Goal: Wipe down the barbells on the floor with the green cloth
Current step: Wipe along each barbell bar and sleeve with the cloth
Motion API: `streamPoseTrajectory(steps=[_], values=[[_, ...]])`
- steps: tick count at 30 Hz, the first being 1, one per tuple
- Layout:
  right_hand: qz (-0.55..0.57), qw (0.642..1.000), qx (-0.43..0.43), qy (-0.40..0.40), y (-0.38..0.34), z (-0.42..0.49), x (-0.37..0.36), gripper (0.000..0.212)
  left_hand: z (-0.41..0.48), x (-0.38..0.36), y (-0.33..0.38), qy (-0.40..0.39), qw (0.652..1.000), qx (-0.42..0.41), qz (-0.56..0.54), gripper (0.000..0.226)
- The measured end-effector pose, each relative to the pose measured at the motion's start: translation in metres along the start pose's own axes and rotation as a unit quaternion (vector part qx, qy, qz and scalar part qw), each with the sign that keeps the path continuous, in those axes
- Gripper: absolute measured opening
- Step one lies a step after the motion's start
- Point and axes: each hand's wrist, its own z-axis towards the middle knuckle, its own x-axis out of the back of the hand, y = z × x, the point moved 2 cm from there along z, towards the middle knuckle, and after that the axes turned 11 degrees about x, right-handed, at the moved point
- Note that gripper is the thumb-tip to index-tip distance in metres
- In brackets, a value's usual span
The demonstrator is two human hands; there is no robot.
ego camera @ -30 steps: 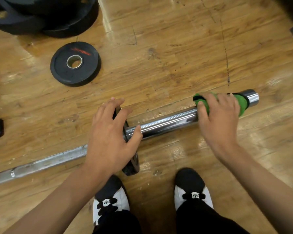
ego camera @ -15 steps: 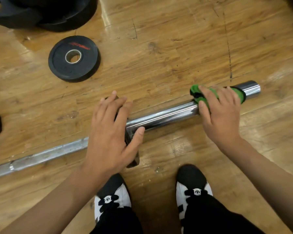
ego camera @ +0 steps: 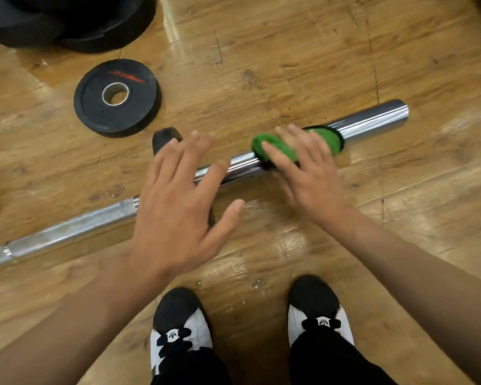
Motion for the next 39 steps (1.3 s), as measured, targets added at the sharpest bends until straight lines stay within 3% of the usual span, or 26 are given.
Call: streamPoseTrajectory(steps=[5, 9, 11, 15, 19, 21, 25, 30, 32, 36, 39], values=[[-0.038, 0.980, -0.188, 0.050, 0.087, -0.027, 0.022, 0.047, 0.017, -0.008, -0.021, 0.024, 0.997, 0.052, 0.044, 0.057], [-0.038, 0.942, -0.314, 0.109, 0.056, 0.015, 0.004, 0.045, 0.048, -0.012, -0.028, 0.038, 0.996, 0.061, 0.047, 0.060], [-0.009, 0.953, -0.276, 0.120, 0.008, 0.038, -0.015, 0.045, 0.060, -0.012, -0.034, 0.043, 0.995, 0.084, 0.030, 0.063], [0.067, 0.995, -0.044, 0.058, -0.079, 0.066, -0.051, 0.060, 0.076, -0.013, -0.044, 0.039, 0.993, 0.109, 0.019, 0.068], [0.042, 0.993, 0.105, 0.018, -0.034, 0.062, -0.047, 0.062, 0.085, -0.014, -0.050, 0.027, 0.993, 0.111, 0.010, 0.064], [0.013, 0.998, 0.052, 0.020, 0.016, 0.045, -0.035, 0.058, 0.089, -0.012, -0.051, 0.029, 0.992, 0.124, -0.007, 0.063], [-0.044, 0.985, -0.158, 0.048, 0.106, 0.012, -0.005, 0.049, 0.095, -0.011, -0.051, 0.038, 0.989, 0.144, -0.018, 0.063], [-0.058, 0.938, -0.327, 0.104, 0.100, 0.041, -0.002, 0.045, 0.100, -0.012, -0.051, 0.044, 0.988, 0.149, -0.024, 0.064], [-0.042, 0.941, -0.319, 0.108, 0.057, 0.061, -0.015, 0.041, 0.094, -0.014, -0.050, 0.056, 0.988, 0.145, -0.018, 0.063], [0.033, 0.988, -0.149, 0.039, -0.041, 0.083, -0.034, 0.044, 0.078, -0.017, -0.042, 0.059, 0.990, 0.130, -0.001, 0.060], [0.047, 0.998, -0.050, -0.004, -0.058, 0.081, -0.033, 0.046, 0.059, -0.015, -0.035, 0.048, 0.992, 0.116, -0.008, 0.057]])
